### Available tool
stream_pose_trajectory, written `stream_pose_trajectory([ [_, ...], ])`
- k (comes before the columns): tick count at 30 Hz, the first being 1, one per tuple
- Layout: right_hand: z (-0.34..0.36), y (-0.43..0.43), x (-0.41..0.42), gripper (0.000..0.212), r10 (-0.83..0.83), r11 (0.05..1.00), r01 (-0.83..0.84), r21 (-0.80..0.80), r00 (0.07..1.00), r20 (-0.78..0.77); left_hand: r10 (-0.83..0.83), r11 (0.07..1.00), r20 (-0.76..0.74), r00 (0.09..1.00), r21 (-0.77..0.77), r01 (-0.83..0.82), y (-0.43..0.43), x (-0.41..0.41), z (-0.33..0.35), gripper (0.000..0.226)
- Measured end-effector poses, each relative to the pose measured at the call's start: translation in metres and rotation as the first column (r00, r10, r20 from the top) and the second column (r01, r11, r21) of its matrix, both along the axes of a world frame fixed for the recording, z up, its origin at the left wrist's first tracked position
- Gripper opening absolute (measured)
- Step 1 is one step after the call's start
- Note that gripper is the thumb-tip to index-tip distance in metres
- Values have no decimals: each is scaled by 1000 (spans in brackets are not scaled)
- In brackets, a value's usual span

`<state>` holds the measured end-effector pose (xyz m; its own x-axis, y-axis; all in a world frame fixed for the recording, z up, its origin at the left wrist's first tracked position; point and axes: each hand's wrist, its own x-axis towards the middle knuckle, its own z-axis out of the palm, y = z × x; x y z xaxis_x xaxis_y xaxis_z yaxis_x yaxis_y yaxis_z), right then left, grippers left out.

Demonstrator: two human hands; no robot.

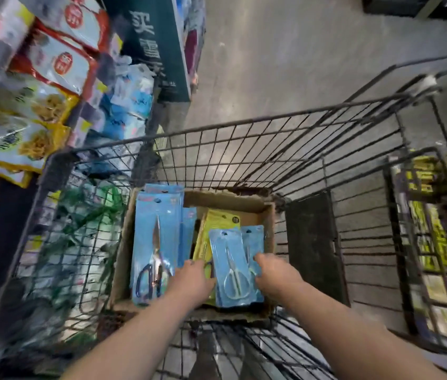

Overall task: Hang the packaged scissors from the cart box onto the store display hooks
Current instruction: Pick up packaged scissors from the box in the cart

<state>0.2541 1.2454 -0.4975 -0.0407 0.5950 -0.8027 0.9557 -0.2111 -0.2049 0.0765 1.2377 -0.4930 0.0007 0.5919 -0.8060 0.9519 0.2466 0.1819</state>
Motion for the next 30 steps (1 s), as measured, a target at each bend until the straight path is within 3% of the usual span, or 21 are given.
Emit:
stream_pose_trajectory([
  [7,-66,6,-10,42,-156,987,153,-56,986,-53,267,961,92,959,-95,-258,5,10,-58,50],
  [15,-108,7,-12,58,-232,972,232,-34,973,10,661,750,207,722,-150,-644,3,15,-96,40],
  [19,-113,6,-19,61,-254,966,254,-45,967,7,713,699,215,667,-138,-702,4,15,-105,38],
  [24,-108,9,-22,68,-444,896,443,-43,895,-30,726,685,230,648,-156,-711,5,16,-107,42],
  [30,-100,13,-7,65,-651,759,648,-55,756,-69,685,728,221,694,-180,-661,4,25,-109,50],
])
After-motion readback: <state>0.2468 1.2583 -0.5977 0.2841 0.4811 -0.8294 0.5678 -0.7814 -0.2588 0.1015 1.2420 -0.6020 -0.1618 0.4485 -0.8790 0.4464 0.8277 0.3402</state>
